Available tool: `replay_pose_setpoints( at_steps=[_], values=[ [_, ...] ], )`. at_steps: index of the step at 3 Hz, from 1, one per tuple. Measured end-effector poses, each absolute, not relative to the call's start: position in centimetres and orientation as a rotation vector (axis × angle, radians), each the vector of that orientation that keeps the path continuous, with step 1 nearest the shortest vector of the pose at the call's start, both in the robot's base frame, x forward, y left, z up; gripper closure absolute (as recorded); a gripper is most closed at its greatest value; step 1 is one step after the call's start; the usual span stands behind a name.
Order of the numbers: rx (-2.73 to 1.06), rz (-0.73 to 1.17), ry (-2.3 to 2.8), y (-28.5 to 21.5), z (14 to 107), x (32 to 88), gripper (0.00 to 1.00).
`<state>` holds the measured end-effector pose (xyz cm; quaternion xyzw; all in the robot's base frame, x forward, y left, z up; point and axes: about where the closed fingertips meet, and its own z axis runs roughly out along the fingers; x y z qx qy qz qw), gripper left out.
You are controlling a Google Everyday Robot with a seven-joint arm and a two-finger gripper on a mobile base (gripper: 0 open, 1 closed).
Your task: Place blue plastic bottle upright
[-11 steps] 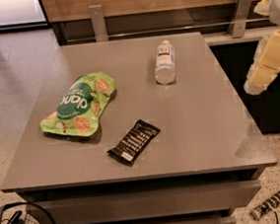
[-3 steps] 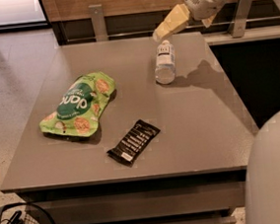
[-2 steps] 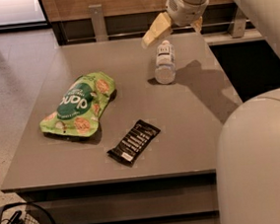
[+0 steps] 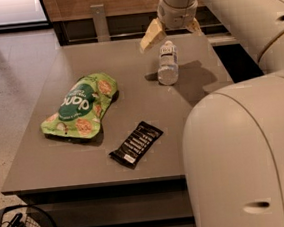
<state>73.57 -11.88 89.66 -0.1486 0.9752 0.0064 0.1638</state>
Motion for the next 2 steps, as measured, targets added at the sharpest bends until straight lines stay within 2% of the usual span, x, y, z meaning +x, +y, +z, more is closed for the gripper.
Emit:
replay_pose_setpoints(
  at_steps=[2],
  values=[
    [-0.329,0.059,2.837,-12.9,87.7,75.0,0.00]
  ],
)
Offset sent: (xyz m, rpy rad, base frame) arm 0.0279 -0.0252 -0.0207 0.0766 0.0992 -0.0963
